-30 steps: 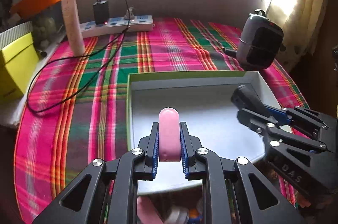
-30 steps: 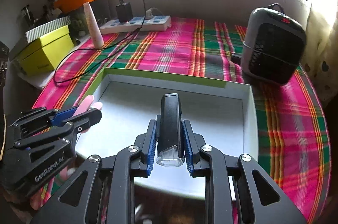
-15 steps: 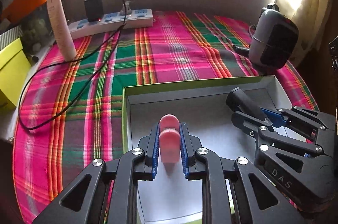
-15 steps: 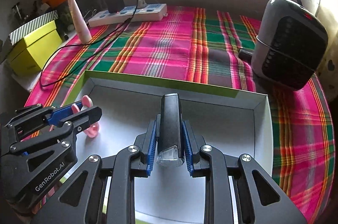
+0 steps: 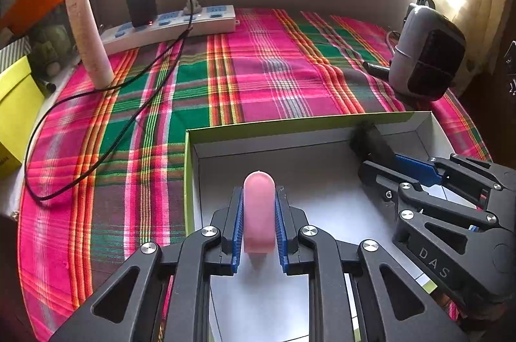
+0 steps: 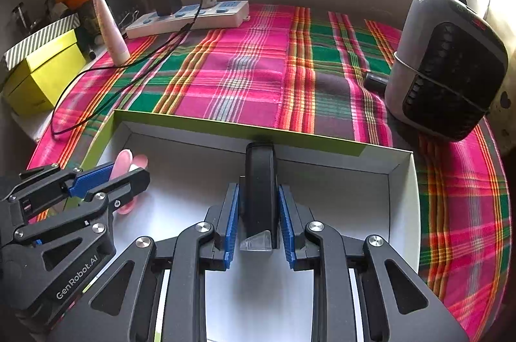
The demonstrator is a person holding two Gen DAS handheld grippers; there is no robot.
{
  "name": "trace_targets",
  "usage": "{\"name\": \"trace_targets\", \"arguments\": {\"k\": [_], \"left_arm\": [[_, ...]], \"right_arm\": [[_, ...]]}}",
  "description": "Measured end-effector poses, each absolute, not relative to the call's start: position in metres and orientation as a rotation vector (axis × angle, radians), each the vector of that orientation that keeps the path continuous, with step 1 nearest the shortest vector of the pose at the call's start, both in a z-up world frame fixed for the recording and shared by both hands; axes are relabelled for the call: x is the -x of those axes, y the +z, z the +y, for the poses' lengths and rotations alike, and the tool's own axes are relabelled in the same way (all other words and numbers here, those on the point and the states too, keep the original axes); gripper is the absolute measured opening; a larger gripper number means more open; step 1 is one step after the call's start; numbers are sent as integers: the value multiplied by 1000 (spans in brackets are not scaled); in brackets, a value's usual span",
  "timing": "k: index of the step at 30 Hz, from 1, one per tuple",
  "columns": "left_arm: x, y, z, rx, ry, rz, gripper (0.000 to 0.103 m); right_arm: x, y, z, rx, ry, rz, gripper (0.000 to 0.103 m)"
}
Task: Organize objects
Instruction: 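Carry pink block with left gripper while right gripper carries flashlight over green box, then open left gripper releasing pink block while right gripper releases flashlight into box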
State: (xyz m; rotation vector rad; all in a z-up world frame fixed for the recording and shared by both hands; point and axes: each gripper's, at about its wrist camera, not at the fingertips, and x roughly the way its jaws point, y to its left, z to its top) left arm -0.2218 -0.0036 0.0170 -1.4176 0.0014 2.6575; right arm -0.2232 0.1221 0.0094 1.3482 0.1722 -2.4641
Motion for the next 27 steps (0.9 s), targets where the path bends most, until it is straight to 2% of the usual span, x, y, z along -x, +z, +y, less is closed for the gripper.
{"name": "trace_targets", "arguments": {"k": [6, 13, 15, 17, 19, 27], "left_arm": [[222, 17, -4, 1421, 2656, 1, 17], [221, 17, -1, 1414, 2640, 0, 25], [220, 17, 0, 1416, 2636, -3, 27], [218, 19, 0, 1413, 2640, 6, 29], [216, 21, 0, 1403, 2647, 14, 35], [202, 31, -5, 1381, 2666, 6, 37]], "right_arm": [[222, 9, 121, -1351, -2469, 181, 25], [221, 9, 122, -1356, -2468, 178, 25], [221, 9, 122, -1361, -2469, 168, 29], [220, 10, 123, -1359, -2472, 167, 39], [218, 12, 125, -1353, -2476, 160, 42], [205, 21, 129, -1329, -2489, 131, 43]]}}
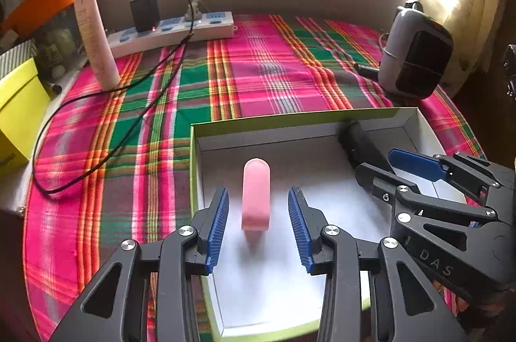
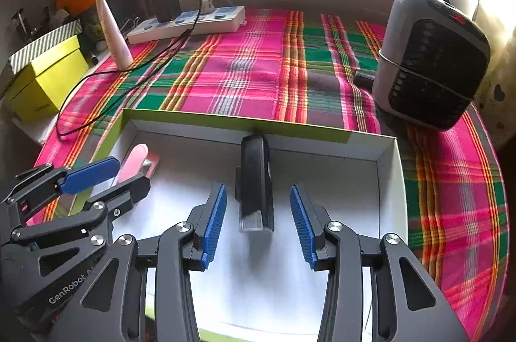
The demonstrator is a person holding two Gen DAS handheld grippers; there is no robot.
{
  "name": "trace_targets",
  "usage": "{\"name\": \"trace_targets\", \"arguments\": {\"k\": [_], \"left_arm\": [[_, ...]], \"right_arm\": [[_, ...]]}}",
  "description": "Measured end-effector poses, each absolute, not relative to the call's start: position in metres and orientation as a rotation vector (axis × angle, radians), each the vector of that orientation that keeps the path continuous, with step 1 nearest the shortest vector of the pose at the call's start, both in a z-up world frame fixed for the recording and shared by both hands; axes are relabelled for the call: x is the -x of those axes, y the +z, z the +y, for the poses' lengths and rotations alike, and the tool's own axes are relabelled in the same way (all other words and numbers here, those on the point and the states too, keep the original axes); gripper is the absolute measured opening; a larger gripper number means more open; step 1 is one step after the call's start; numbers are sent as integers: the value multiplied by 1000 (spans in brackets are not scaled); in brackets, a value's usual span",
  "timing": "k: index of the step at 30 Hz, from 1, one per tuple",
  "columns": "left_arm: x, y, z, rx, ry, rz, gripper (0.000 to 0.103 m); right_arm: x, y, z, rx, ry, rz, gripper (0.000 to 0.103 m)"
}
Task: Organize objects
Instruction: 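Open left gripper releasing pink block while right gripper releases flashlight into box, then withdraw both open grippers from the green box toward the remaining objects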
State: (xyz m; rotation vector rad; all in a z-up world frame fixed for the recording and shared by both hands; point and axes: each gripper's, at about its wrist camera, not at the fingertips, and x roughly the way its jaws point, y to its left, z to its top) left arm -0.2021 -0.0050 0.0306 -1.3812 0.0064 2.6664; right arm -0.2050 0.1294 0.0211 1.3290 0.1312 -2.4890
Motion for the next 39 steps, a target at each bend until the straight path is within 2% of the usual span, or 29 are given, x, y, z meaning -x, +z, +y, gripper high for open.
{"name": "trace_targets", "arguments": {"k": [17, 39], "left_arm": [[152, 55, -19, 1269, 2689, -63, 40], [87, 39, -56, 1293, 2707, -219, 42]], "right_arm": [[155, 45, 146, -1225, -2530, 49, 43], [89, 39, 175, -1154, -2591, 11, 43]]}}
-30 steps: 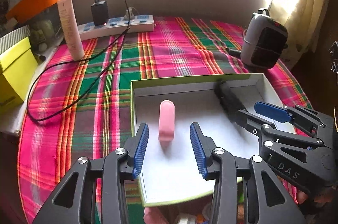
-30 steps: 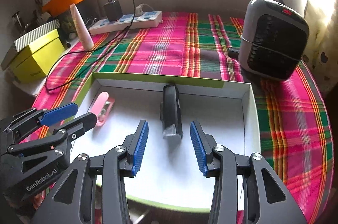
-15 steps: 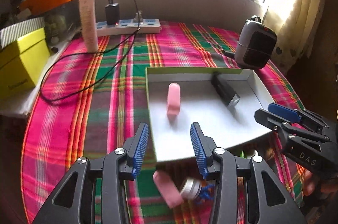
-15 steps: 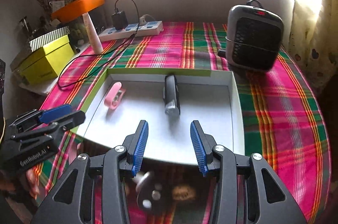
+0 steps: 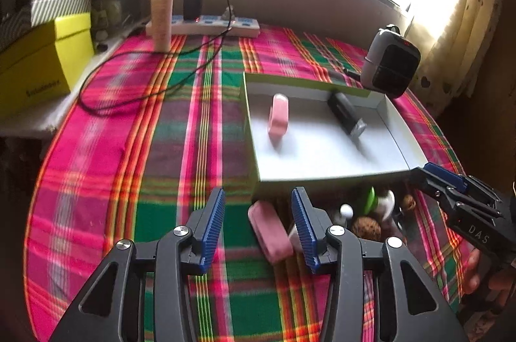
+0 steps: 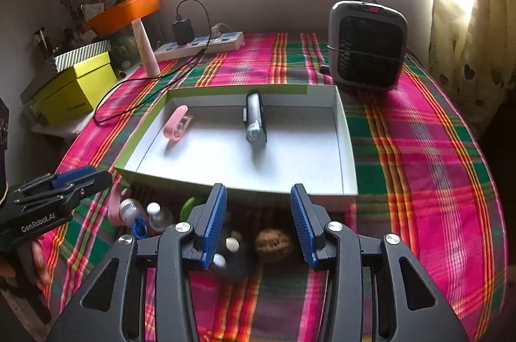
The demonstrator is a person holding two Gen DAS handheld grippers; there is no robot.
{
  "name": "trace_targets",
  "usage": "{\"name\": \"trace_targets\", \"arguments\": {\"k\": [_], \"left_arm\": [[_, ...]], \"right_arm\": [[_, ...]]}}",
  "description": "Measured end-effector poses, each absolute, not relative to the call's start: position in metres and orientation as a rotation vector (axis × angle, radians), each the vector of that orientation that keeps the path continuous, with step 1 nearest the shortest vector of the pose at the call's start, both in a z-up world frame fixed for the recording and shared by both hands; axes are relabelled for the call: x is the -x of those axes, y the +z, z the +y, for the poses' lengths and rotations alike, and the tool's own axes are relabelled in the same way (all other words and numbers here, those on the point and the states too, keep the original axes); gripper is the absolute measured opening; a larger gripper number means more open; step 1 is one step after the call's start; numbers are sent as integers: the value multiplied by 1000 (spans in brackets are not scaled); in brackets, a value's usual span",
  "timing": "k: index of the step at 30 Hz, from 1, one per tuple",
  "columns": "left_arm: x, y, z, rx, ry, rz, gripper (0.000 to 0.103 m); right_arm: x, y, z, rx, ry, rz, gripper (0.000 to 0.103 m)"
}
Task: Organize objects
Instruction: 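Withdraw both open grippers from the green box toward the remaining objects, then grasp second pink block with left gripper while right gripper grasps a walnut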
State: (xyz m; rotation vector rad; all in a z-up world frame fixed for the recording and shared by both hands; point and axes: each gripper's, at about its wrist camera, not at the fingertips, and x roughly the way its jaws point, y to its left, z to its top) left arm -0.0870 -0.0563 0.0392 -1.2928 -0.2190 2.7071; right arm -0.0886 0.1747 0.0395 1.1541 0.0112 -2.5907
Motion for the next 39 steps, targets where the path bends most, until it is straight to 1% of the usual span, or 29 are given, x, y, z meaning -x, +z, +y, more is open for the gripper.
{"name": "trace_targets", "arguments": {"k": [5, 11, 22, 25, 33, 39], "left_arm": [[78, 32, -60, 1308, 2693, -261, 42], [72, 24, -54, 1324, 2665, -252, 42], [68, 16, -52, 1362, 2655, -224, 43], [66, 14, -56, 1371, 2648, -242, 43], [68, 11, -56, 1390, 2649, -211, 43], [69, 9, -60, 1403, 2661, -211, 43]], "right_arm": [[75, 31, 183, -1145, -2613, 50, 43], [69, 29, 202, -1143, -2642, -32, 43], [67, 22, 210, -1170, -2650, -44, 43], [68, 19, 212, -1186, -2650, -48, 43], [69, 14, 209, -1205, -2617, -37, 43], [72, 11, 198, -1212, -2578, 18, 43]]}}
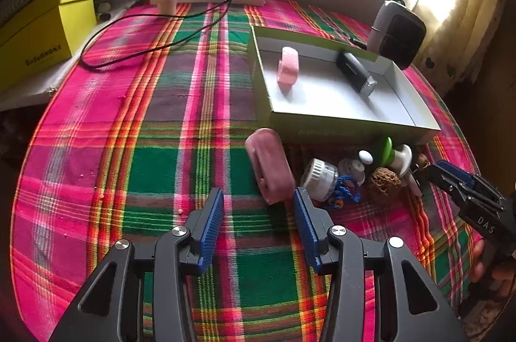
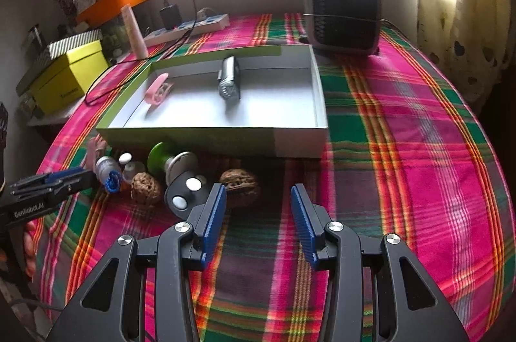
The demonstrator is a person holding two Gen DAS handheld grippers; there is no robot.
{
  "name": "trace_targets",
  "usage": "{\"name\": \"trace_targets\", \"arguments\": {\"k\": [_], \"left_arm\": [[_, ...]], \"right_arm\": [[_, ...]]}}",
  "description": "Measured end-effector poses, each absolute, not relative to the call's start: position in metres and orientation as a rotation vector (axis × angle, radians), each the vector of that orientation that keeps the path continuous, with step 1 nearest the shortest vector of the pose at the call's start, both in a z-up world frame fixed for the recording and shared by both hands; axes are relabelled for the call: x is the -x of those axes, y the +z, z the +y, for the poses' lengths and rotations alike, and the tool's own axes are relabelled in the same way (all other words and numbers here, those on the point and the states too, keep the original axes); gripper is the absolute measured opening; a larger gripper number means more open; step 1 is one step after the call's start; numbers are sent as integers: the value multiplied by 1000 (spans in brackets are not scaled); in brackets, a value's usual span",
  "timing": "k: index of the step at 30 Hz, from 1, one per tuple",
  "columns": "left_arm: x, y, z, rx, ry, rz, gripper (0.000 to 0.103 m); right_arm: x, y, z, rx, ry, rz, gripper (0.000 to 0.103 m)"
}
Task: Organize objects
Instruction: 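Grasp second pink block with left gripper while right gripper grasps a walnut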
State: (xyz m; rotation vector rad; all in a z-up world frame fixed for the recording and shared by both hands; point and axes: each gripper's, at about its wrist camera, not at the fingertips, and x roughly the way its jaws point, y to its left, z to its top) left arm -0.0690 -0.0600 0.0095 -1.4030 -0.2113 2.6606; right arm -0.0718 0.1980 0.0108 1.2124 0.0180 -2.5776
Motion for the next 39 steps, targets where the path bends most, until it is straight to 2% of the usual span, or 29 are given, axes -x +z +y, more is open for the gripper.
{"name": "trace_targets", "arguments": {"k": [5, 15, 31, 34, 39], "left_arm": [[73, 9, -62, 1407, 2666, -217, 43], [80, 10, -62, 1411, 2668, -279, 43], [96, 8, -59, 1449, 2703, -247, 45], [94, 8, -60, 1469, 2717, -237, 45], [86, 8, -67, 1489, 2733, -213, 45]], "right_arm": [[76, 9, 194, -1219, -2572, 37, 47], [83, 4, 192, -1244, -2575, 77, 48], [85, 1, 190, -1251, -2591, 159, 47], [84, 2, 190, -1238, -2584, 154, 38], [82, 3, 189, -1226, -2587, 145, 32]]}}
